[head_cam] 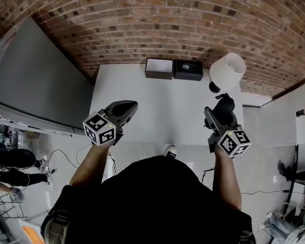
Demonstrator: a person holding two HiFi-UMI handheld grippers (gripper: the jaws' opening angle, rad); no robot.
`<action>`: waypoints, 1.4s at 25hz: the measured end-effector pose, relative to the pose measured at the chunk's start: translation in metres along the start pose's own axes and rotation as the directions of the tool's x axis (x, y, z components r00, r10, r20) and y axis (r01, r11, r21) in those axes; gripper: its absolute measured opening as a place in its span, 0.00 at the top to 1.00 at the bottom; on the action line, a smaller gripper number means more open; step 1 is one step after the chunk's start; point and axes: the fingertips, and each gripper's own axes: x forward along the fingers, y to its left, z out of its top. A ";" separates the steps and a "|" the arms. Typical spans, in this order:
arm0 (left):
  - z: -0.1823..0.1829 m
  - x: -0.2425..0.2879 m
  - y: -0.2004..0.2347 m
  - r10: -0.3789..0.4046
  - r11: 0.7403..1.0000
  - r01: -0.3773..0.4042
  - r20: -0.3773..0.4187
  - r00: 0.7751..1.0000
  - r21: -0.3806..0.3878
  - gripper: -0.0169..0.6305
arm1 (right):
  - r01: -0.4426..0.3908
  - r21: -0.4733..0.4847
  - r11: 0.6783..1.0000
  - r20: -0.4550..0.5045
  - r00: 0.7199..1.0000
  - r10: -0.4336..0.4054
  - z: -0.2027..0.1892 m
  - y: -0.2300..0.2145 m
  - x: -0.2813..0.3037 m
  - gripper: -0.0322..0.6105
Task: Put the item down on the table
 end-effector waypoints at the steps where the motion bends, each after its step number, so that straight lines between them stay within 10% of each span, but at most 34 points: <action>1: 0.002 0.006 0.003 0.005 1.000 -0.005 0.000 1.000 -0.002 0.95 | -0.004 0.001 1.000 -0.004 1.000 0.004 0.001 -0.006 0.005 0.39; 35: 0.006 0.071 0.016 0.189 0.980 -0.188 0.020 0.982 -0.066 0.95 | -0.164 -0.039 0.986 -0.137 0.978 0.157 0.000 -0.095 0.088 0.39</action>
